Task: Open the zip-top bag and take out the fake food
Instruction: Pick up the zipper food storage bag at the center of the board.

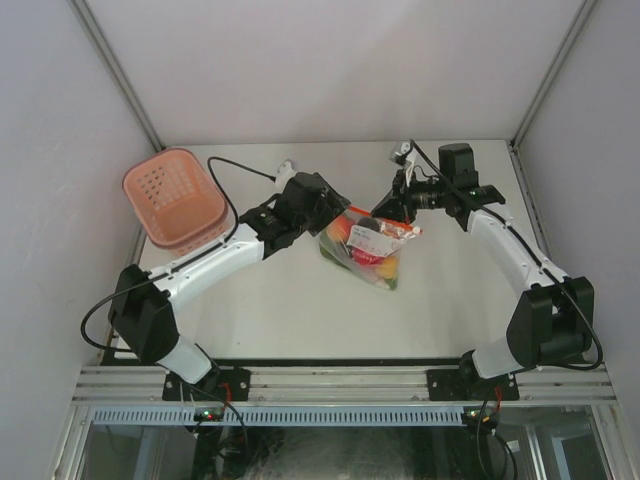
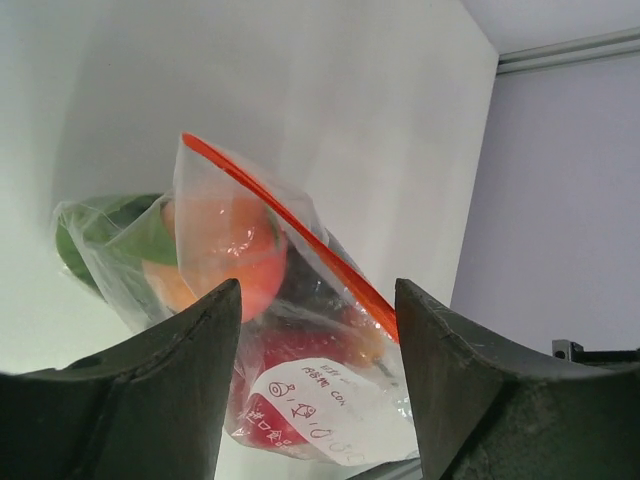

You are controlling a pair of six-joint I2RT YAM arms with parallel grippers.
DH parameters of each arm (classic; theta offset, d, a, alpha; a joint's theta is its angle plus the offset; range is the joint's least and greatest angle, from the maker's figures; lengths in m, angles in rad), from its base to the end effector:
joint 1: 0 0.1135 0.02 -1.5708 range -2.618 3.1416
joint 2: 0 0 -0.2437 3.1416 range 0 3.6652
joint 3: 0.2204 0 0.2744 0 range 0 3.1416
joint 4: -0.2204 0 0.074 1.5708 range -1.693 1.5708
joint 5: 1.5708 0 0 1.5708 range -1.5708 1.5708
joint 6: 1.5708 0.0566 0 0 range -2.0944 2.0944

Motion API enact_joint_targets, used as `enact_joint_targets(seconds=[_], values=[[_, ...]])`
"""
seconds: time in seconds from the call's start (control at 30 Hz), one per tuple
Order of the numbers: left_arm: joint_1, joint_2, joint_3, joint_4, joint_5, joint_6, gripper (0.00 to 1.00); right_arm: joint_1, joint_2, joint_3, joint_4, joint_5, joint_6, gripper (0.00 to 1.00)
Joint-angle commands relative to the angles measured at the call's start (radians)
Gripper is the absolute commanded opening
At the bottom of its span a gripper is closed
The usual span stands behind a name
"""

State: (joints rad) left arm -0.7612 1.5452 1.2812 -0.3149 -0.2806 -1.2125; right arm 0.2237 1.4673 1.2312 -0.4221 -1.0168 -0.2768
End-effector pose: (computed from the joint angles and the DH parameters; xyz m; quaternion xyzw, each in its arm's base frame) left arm 0.2971 -0.2614 0.2749 -0.2597 0.8339 -0.3253 0.3624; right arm 0.3319 0.1249 0.2881 -0.4020 0.7066 0.4266 0.3964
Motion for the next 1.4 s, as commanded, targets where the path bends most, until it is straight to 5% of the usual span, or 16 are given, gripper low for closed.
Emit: enact_joint_targets(seconds=[0.0,0.3,0.63,0.8,1.07,1.37], values=[[-0.004,0.013,0.069,-0.031,0.010,-0.022,0.67,0.038,-0.042,0.004,0.010,-0.029,-0.054,0.00],[-0.004,0.016,0.066,-0.009,0.009,-0.016,0.57,0.083,-0.042,0.004,-0.025,-0.033,-0.115,0.00],[-0.001,-0.008,0.021,0.106,0.018,0.086,0.10,0.086,-0.057,0.004,-0.059,-0.103,-0.175,0.00],[0.021,-0.004,0.013,0.199,0.086,0.242,0.00,0.075,-0.071,0.004,-0.092,-0.163,-0.219,0.00],[0.068,0.013,0.073,0.270,0.276,0.670,0.00,0.026,-0.156,0.004,-0.199,-0.232,-0.371,0.38],[0.144,0.143,0.321,0.136,0.812,1.003,0.00,0.008,-0.282,0.004,-0.440,-0.219,-0.806,0.77]])
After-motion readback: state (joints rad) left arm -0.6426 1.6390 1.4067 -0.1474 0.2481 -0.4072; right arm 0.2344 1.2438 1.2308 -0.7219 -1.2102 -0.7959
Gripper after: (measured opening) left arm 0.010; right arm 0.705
